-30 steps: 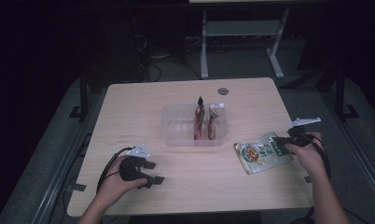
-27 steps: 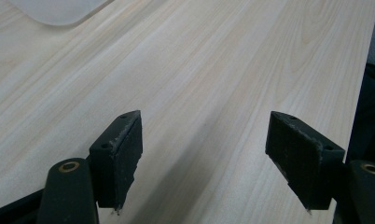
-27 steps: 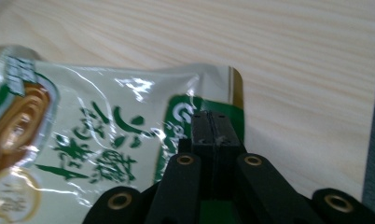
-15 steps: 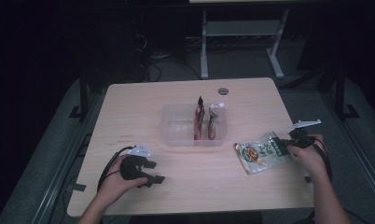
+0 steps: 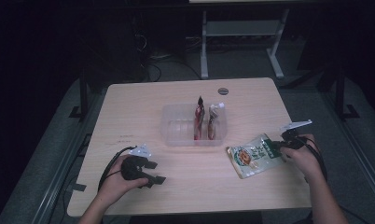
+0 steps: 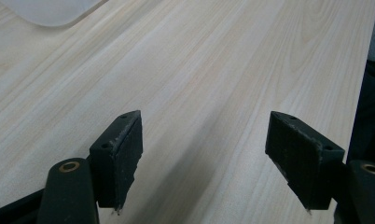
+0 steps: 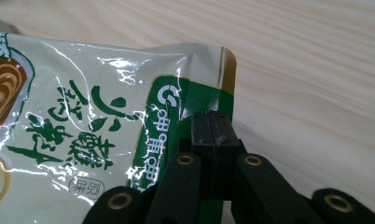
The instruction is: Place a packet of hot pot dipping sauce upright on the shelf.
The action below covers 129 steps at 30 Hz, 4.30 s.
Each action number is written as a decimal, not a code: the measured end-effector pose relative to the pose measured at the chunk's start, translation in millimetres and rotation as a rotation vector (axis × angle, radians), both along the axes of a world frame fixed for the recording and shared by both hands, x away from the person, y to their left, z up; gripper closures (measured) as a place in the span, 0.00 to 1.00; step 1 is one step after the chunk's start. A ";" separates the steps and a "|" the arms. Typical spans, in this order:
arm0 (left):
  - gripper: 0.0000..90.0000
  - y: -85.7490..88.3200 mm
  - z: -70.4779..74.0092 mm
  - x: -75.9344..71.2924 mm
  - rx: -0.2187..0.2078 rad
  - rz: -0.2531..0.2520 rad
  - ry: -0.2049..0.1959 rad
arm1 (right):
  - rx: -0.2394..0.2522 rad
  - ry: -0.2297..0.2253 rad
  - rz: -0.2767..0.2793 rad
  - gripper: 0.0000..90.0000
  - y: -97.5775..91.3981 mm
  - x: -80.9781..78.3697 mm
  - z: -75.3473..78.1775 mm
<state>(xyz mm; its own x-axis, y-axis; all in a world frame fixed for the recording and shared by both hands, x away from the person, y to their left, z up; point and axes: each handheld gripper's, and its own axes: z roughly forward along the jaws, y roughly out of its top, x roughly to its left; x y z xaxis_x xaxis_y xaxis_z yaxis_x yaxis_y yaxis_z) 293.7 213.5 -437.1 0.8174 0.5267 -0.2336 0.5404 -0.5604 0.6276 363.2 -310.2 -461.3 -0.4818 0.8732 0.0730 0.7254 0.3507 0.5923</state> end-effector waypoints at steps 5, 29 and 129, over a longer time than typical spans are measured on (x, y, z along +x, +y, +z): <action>0.30 -0.1 0.0 0.0 0.002 0.001 0.000 | 0.013 0.010 0.054 1.00 12.4 -2.8 0.2; 0.30 -3.4 -0.5 0.1 0.007 0.005 0.000 | 0.024 0.048 0.356 1.00 98.0 -20.3 2.6; 1.00 -65.6 -9.7 3.8 0.038 -0.086 -0.055 | 0.172 -0.054 0.453 0.21 126.5 -51.2 15.2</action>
<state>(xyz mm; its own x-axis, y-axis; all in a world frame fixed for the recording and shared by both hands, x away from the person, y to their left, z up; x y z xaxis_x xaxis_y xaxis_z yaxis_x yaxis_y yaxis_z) 297.5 147.9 -446.8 0.8712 0.4612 -0.1680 0.4541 -0.6274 0.6326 311.9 -183.7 -446.1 -0.8175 0.5526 0.1620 0.4890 0.5176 0.7021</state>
